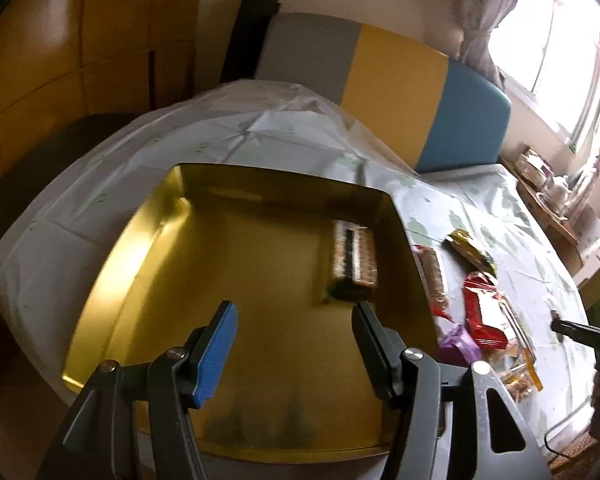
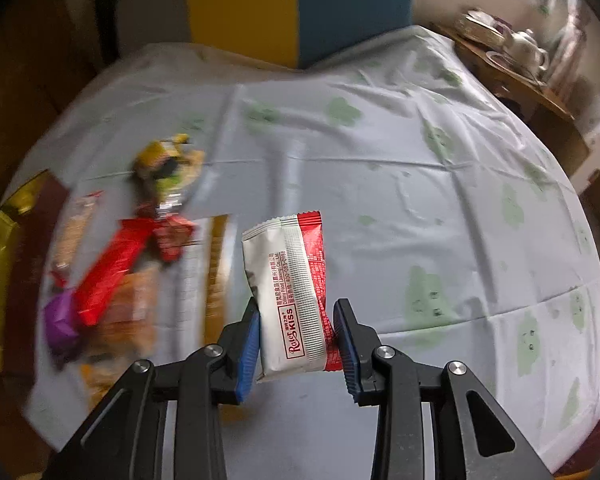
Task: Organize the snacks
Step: 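Carry the red-white wafer into the gold tray and release it with the right gripper, then grasp the cereal bar with red-ended wrapper using the left gripper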
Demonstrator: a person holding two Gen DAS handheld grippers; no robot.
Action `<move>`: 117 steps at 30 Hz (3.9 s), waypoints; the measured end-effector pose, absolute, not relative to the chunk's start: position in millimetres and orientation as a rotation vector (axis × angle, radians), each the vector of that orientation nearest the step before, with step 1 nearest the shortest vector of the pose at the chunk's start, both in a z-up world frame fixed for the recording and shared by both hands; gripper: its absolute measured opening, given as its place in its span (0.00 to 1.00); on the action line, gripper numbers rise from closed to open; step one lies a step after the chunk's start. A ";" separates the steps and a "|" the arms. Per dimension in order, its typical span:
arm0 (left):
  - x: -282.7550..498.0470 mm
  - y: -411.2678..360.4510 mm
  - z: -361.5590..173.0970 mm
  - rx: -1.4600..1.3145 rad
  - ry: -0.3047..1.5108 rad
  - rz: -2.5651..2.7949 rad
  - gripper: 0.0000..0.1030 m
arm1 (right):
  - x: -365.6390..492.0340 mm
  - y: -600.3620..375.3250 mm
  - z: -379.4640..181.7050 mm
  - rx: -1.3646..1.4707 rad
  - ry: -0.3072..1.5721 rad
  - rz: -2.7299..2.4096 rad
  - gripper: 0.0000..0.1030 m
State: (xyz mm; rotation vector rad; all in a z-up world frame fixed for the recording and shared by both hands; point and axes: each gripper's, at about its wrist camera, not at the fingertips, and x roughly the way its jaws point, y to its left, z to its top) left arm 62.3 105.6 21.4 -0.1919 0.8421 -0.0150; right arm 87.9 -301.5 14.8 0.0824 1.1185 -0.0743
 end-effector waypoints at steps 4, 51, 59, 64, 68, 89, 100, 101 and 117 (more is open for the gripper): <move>58.6 118.9 18.2 -0.231 0.847 0.022 0.58 | 78.9 -245.6 40.3 0.069 1.067 0.066 0.35; 49.4 67.6 54.3 -0.099 0.755 -0.251 0.52 | 69.2 -162.6 55.6 -0.045 0.998 0.043 0.62; 81.9 -13.7 53.5 0.051 0.819 -0.393 0.44 | 70.6 -238.3 55.4 -0.049 0.969 -0.054 0.69; 113.3 -46.8 34.7 0.093 0.928 -0.425 0.32 | 83.7 -295.0 49.6 0.004 0.955 -0.123 0.75; 137.5 -62.3 19.9 0.116 1.002 -0.417 0.29 | 90.4 -333.4 32.3 0.123 1.020 -0.218 0.75; 208.7 -108.8 -49.0 0.298 1.172 -0.298 0.34 | 89.8 -332.4 42.4 0.220 0.988 -0.115 0.81; 163.9 -108.6 -13.0 0.193 1.011 -0.391 0.30 | 91.9 -331.1 35.3 0.189 1.016 -0.133 0.81; 157.1 -107.6 -8.2 0.181 0.995 -0.412 0.30 | 92.2 -331.5 34.0 0.188 1.022 -0.135 0.81; 30.2 -95.1 -11.4 0.189 0.964 -0.628 0.30 | 94.8 -323.9 12.6 0.196 1.128 -0.080 0.60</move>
